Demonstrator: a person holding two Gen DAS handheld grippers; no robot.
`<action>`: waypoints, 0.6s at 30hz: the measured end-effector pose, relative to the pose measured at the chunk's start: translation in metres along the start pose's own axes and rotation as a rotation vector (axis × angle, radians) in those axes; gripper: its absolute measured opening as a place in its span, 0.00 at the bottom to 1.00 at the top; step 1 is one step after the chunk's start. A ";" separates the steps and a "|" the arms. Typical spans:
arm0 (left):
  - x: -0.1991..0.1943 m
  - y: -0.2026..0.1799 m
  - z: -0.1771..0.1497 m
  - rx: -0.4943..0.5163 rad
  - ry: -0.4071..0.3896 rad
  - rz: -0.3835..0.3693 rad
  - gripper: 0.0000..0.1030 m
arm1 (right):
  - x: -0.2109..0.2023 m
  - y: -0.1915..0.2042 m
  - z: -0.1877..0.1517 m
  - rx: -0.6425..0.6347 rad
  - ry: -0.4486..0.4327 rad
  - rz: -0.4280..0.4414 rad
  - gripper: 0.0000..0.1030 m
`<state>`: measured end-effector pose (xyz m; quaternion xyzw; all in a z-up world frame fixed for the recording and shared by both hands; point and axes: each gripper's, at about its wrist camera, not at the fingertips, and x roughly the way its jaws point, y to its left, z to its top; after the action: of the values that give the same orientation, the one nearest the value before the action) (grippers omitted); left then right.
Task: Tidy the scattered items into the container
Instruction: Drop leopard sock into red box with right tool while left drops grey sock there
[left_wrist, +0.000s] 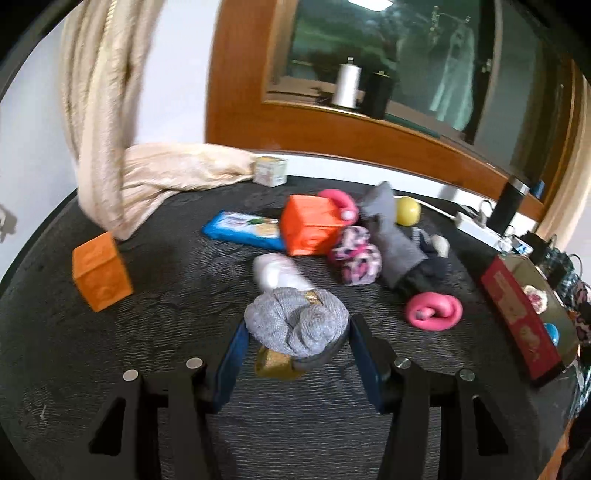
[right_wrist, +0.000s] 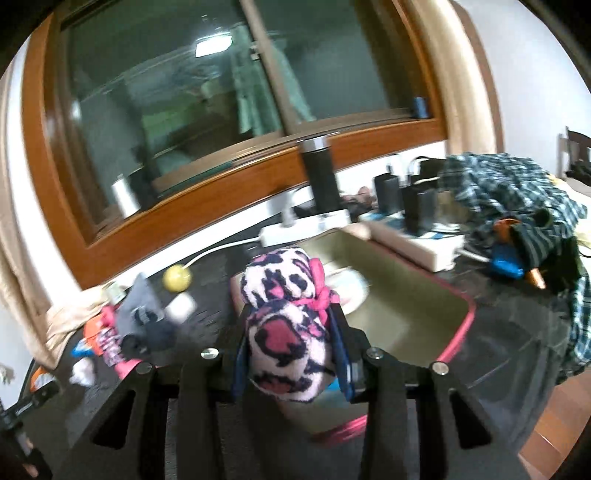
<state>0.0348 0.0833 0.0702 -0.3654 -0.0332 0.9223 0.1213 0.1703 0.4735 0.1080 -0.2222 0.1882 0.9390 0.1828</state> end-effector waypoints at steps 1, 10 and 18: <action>0.000 -0.006 0.001 0.010 0.000 -0.005 0.55 | 0.001 -0.008 0.003 0.011 -0.003 -0.013 0.41; 0.001 -0.068 0.007 0.096 0.001 -0.065 0.55 | 0.020 -0.056 0.016 0.078 0.001 -0.064 0.50; 0.008 -0.134 0.015 0.181 0.005 -0.136 0.55 | 0.014 -0.082 0.016 0.141 -0.040 -0.060 0.60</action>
<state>0.0461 0.2152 0.0960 -0.3520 0.0257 0.9104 0.2161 0.1878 0.5545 0.0919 -0.1956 0.2434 0.9218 0.2298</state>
